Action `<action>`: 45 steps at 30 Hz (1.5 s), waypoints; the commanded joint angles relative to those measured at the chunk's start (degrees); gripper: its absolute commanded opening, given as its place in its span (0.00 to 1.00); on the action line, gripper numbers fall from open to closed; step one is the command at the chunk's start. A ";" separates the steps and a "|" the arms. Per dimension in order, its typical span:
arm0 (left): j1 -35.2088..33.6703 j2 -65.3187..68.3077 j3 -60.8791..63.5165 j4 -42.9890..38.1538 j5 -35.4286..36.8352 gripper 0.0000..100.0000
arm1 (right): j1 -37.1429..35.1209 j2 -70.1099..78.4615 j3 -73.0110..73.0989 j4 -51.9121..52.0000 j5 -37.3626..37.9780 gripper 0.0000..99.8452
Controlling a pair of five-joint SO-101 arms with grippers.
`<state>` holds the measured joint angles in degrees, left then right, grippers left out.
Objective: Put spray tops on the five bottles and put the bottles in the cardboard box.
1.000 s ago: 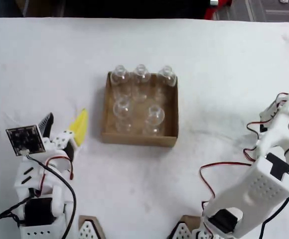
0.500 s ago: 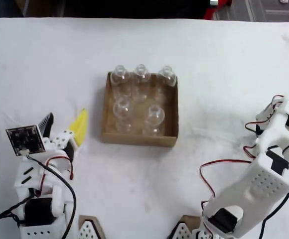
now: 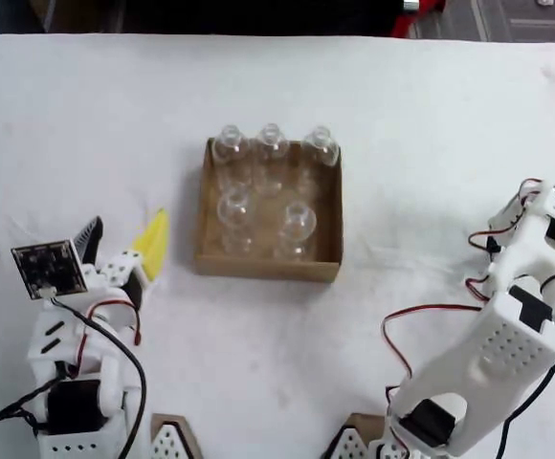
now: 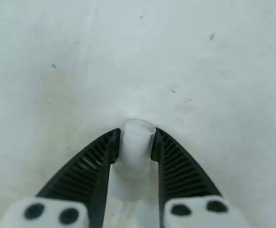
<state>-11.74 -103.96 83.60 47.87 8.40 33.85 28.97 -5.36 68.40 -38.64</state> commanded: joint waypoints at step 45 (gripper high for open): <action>0.57 -0.40 -0.35 -1.49 -0.70 0.30 | -37.85 -68.97 -0.97 -19.91 25.67 0.02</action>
<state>-11.74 -103.96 83.60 47.87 8.40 2.90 -39.78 -5.36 52.66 -13.67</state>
